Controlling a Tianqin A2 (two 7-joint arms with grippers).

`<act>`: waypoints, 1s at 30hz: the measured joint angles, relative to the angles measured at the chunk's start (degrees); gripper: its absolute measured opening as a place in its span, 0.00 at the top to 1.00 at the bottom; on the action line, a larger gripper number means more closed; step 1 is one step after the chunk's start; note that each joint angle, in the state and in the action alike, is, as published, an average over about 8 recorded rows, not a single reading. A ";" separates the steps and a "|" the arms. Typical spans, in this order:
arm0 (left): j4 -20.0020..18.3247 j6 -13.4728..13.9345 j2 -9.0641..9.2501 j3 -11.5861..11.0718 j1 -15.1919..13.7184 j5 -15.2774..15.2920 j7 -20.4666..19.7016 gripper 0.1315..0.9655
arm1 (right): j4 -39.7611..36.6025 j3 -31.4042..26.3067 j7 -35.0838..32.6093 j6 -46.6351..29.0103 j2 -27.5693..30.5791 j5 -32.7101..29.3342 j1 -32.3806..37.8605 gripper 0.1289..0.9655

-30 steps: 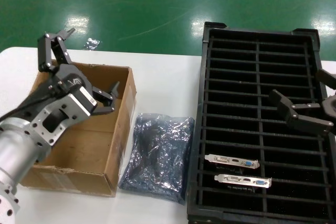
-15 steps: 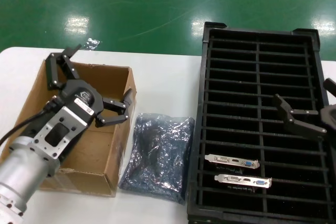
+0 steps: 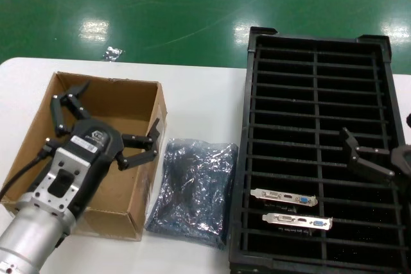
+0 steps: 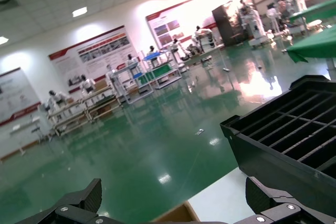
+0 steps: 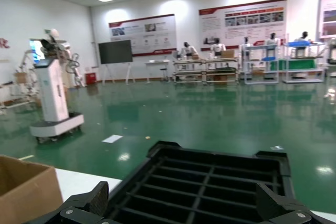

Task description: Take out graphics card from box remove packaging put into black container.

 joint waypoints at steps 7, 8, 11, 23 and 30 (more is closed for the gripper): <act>2.32 -3.97 0.08 0.72 1.75 -7.54 1.93 0.00 | -0.36 -0.81 -3.03 4.61 -1.98 -0.53 -1.55 0.00; 2.64 -4.54 0.09 0.82 2.00 -8.58 2.21 0.00 | -0.41 -0.92 -3.47 5.27 -2.26 -0.60 -1.77 0.00; 3.63 -6.22 0.13 1.13 2.75 -11.80 3.02 0.00 | -0.57 -1.27 -4.76 7.23 -3.11 -0.83 -2.44 0.00; 7.56 -12.96 0.26 2.35 5.74 -24.57 6.29 0.00 | -1.19 -2.65 -9.93 15.08 -6.49 -1.74 -5.08 0.00; 8.60 -14.77 0.29 2.68 6.53 -27.94 7.17 0.00 | -1.35 -3.01 -11.32 17.18 -7.38 -1.98 -5.78 0.00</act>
